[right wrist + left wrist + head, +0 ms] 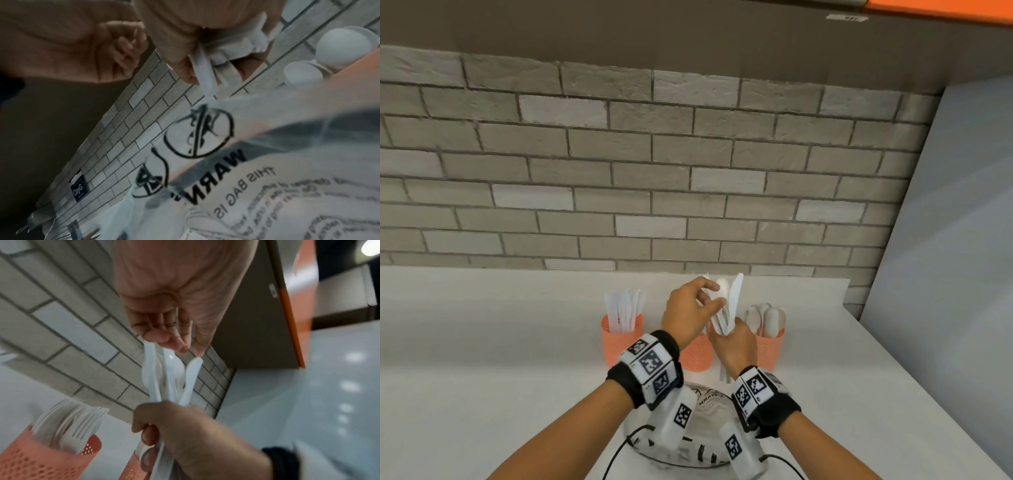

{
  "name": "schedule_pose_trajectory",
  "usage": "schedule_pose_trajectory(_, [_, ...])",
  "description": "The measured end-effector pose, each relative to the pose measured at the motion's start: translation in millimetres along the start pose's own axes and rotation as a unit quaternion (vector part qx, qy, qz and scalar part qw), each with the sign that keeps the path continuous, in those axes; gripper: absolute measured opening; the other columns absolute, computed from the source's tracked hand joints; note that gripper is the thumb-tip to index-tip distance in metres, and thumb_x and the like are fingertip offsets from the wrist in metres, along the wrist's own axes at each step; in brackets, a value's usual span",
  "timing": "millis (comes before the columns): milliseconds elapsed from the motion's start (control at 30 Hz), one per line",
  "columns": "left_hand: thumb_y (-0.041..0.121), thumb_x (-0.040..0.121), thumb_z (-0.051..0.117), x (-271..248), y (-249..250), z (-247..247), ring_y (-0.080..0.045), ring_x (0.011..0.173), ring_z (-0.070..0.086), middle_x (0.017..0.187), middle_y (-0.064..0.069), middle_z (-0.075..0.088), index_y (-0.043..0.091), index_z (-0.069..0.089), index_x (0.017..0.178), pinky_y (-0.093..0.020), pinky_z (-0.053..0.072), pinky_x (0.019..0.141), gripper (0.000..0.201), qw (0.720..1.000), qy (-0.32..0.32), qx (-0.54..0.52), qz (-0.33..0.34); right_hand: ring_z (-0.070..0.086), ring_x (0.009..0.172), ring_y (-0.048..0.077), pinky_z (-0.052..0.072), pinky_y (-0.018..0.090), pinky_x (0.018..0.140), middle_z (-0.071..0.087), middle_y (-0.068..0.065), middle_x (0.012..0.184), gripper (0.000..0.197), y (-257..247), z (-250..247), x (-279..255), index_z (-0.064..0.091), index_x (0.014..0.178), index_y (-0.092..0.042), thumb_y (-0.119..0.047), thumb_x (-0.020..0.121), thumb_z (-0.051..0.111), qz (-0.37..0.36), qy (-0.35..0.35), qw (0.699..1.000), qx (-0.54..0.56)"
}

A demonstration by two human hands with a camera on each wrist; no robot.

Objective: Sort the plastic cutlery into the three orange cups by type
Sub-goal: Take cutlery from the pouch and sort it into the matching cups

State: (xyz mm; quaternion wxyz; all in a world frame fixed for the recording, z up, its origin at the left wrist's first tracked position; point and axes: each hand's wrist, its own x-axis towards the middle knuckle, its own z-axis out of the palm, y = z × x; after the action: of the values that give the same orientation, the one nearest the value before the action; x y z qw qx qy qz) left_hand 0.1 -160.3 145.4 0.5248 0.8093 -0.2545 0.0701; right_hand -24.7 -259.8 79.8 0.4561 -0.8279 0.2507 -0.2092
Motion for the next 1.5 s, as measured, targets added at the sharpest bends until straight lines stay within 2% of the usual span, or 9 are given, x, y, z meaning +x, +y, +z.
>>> schedule_pose_trajectory(167, [0.033,0.083,0.066,7,14,26,-0.017,0.075,0.060,0.075,0.001,0.062,0.018,0.061,0.107,-0.026,0.045,0.069,0.029,0.995,-0.021,0.096,-0.007,0.065,0.091,0.027,0.052,0.031,0.073,0.068,0.012,0.103,0.035,0,-1,-8,0.054,0.113,-0.003,-0.020,0.084,0.060,-0.015,-0.009,1.000,-0.021])
schedule_pose_trajectory(333, [0.026,0.084,0.067,24,24,31,-0.014,0.060,0.048,0.061,0.006,0.048,0.021,0.046,0.063,-0.023,0.038,0.056,0.030,0.999,-0.029,0.020,-0.021,0.064,0.080,0.020,0.054,0.032,0.069,0.066,0.000,0.086,0.018,11,-5,-11,0.052,0.091,-0.019,-0.021,0.079,0.066,0.000,-0.038,0.999,0.036])
schedule_pose_trajectory(500, [0.024,0.098,0.043,43,47,6,-0.027,0.078,0.066,0.081,-0.009,0.065,0.016,0.043,0.089,-0.041,0.056,0.075,0.012,0.979,0.063,-0.194,-0.011,0.055,0.058,0.012,0.044,0.021,0.048,0.062,0.000,0.072,0.014,21,-13,-14,0.053,0.086,-0.027,-0.020,0.083,0.065,-0.003,-0.070,0.992,0.108])
schedule_pose_trajectory(633, [0.022,0.098,0.043,49,45,-12,-0.013,0.046,0.049,0.061,-0.001,0.049,0.016,0.045,0.088,-0.021,0.046,0.044,0.012,0.954,0.114,-0.275,-0.040,0.041,0.033,0.005,0.035,0.018,0.034,0.047,0.004,0.055,0.014,28,-11,-11,0.053,0.076,-0.016,-0.005,0.085,0.058,0.073,-0.120,0.971,0.195])
schedule_pose_trajectory(733, [0.018,0.091,0.056,45,27,-10,-0.011,0.048,0.034,0.059,0.002,0.039,0.017,0.049,0.073,-0.019,0.032,0.043,0.020,0.957,0.101,-0.249,-0.112,0.036,0.027,0.004,0.033,0.016,0.032,0.041,0.003,0.050,0.017,26,-12,-11,0.052,0.071,-0.009,-0.002,0.086,0.055,0.102,-0.145,0.954,0.243])
schedule_pose_trajectory(1000, [0.031,0.078,0.073,18,-19,19,-0.017,0.067,0.052,0.081,-0.004,0.058,0.011,0.059,0.088,-0.020,0.036,0.042,0.026,0.965,0.047,-0.155,-0.204,0.037,0.029,0.008,0.034,0.019,0.034,0.043,0.003,0.048,0.007,20,-4,-9,0.061,0.086,-0.004,0.001,0.083,0.056,0.114,-0.170,0.937,0.282])
schedule_pose_trajectory(1133, [0.029,0.081,0.070,15,-24,27,-0.016,0.065,0.050,0.086,-0.006,0.058,0.011,0.056,0.091,-0.019,0.038,0.038,0.025,0.967,0.051,-0.140,-0.205,0.037,0.031,0.008,0.035,0.019,0.036,0.043,0.004,0.051,0.015,20,-4,-11,0.057,0.073,-0.010,0.001,0.083,0.058,0.106,-0.175,0.940,0.273])
schedule_pose_trajectory(1300, [0.029,0.085,0.065,20,-31,29,-0.017,0.050,0.041,0.062,-0.004,0.047,0.007,0.049,0.073,-0.024,0.030,0.045,0.029,0.954,0.048,-0.168,-0.245,0.038,0.036,0.009,0.035,0.020,0.039,0.041,0.002,0.047,0.016,23,1,-13,0.055,0.072,-0.007,0.005,0.079,0.061,0.079,-0.167,0.945,0.271])
schedule_pose_trajectory(1500, [0.024,0.089,0.061,23,-31,26,-0.016,0.058,0.051,0.064,-0.003,0.055,0.014,0.053,0.065,-0.027,0.044,0.058,0.027,0.948,0.066,-0.208,-0.231,0.042,0.039,0.007,0.039,0.020,0.042,0.048,0.002,0.055,0.040,26,0,-12,0.063,0.108,0.005,-0.018,0.077,0.075,0.048,-0.170,0.946,0.271])
